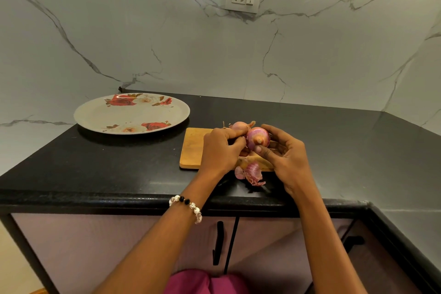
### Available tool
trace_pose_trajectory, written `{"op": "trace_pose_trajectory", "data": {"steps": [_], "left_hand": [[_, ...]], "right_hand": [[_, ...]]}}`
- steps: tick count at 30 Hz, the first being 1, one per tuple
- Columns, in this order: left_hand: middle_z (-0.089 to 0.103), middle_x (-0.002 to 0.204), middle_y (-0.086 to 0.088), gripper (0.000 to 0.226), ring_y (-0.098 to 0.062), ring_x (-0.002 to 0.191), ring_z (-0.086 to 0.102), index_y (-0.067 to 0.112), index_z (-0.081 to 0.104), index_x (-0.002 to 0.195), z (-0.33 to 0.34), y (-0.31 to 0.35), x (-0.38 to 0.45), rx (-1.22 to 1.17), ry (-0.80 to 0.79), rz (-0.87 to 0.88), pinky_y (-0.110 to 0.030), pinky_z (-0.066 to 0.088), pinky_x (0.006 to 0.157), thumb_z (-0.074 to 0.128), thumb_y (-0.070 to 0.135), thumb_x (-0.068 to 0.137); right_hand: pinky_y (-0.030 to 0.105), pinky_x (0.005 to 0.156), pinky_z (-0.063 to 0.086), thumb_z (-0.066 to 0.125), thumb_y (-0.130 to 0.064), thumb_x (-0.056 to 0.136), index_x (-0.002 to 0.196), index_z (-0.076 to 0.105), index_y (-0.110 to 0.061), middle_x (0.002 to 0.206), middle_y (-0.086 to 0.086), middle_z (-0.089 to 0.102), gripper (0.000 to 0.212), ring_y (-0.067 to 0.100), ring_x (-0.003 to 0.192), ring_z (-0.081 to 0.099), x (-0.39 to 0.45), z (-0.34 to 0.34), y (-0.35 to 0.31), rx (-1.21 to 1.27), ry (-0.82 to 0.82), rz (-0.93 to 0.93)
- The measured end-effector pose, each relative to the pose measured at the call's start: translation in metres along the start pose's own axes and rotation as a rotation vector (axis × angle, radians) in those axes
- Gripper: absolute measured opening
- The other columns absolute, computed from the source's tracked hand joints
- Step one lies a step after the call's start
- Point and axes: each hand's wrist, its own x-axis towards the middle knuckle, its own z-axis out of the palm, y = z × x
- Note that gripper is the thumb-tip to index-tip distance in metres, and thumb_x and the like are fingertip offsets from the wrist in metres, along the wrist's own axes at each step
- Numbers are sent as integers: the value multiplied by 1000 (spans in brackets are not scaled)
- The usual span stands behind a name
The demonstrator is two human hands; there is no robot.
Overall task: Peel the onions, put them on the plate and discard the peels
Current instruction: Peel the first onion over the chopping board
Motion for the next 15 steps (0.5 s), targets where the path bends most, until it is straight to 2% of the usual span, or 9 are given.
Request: {"op": "trace_pose_trajectory", "data": {"steps": [4, 11, 13, 15], "left_hand": [[71, 108, -5, 26, -11, 99, 65, 10, 68, 114, 0, 0, 0, -32, -25, -28, -29, 55, 88, 66, 15, 88], [72, 104, -8, 25, -12, 94, 66, 7, 69, 112, 0, -1, 0, 15, -15, 15, -29, 56, 85, 66, 11, 88], [73, 101, -8, 24, -12, 89, 67, 7, 70, 110, 1, -1, -1, 46, 0, 51, -27, 57, 81, 67, 10, 87], [74, 93, -7, 20, -9, 80, 67, 7, 73, 105, 1, -2, -1, 74, 29, 78, -20, 56, 74, 68, 10, 85]], "right_hand": [[30, 82, 60, 78, 0, 77, 121, 63, -22, 112, 6, 70, 51, 18, 101, 70, 0, 0, 0, -5, -1, 6], [30, 83, 60, 78, 0, 78, 123, 62, -22, 118, 7, 67, 53, 16, 104, 69, 0, 0, 1, -51, -14, -18], [32, 85, 60, 79, 0, 77, 122, 62, -24, 119, 8, 67, 53, 18, 106, 68, 0, 0, 2, -72, -16, -27], [34, 87, 59, 79, 0, 77, 121, 62, -27, 119, 8, 67, 54, 19, 107, 68, 1, 1, 2, -103, -14, -43]]}}
